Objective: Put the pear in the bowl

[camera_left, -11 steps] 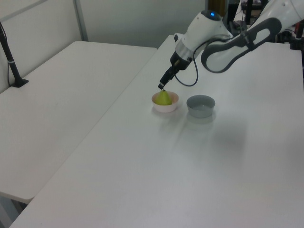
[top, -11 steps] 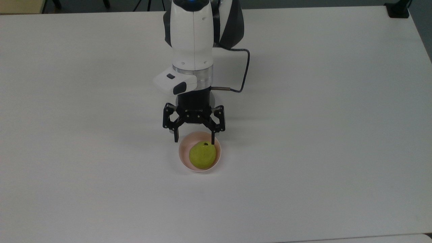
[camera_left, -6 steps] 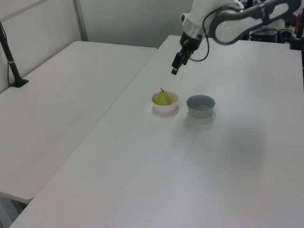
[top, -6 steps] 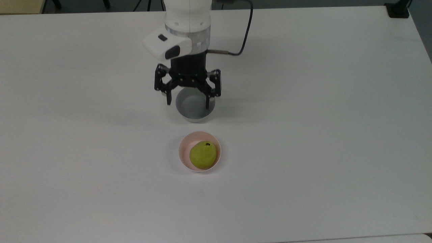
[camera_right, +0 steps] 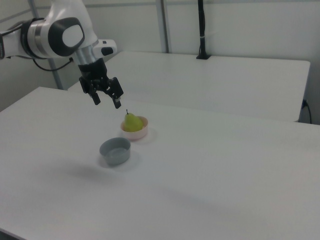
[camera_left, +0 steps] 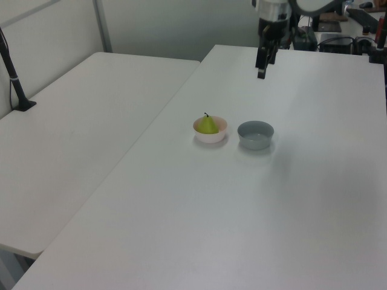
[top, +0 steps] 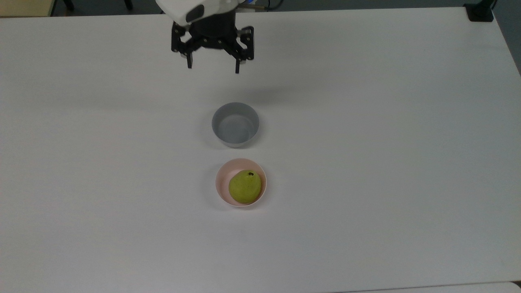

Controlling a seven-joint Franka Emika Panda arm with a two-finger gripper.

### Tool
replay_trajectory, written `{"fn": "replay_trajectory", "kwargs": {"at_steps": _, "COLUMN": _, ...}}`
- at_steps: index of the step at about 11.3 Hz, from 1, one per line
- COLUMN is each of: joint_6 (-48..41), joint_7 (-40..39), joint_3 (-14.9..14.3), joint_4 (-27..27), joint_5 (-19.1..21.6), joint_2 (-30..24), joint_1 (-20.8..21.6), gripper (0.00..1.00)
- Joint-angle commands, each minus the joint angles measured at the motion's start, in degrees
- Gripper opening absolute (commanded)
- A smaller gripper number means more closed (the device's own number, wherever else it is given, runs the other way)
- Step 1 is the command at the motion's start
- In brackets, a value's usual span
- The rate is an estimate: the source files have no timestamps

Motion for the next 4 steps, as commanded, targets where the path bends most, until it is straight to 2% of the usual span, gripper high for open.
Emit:
{"fn": "replay_trajectory", "kwargs": {"at_steps": 1, "joint_6": -8.30, "joint_7": -1.45, "joint_3": -0.38, "joint_4": 3.68, "joint_5": 0.54, "joint_2": -1.24, "joint_1": -1.58, "gripper": 1.00}}
{"fn": "replay_trajectory", "kwargs": {"at_steps": 4, "joint_6": -9.82, "joint_7": -1.01, "joint_3": -0.81, "joint_4": 4.75, "joint_5": 1.77, "joint_2": -1.33, "joint_1": -1.85, "gripper": 1.00}}
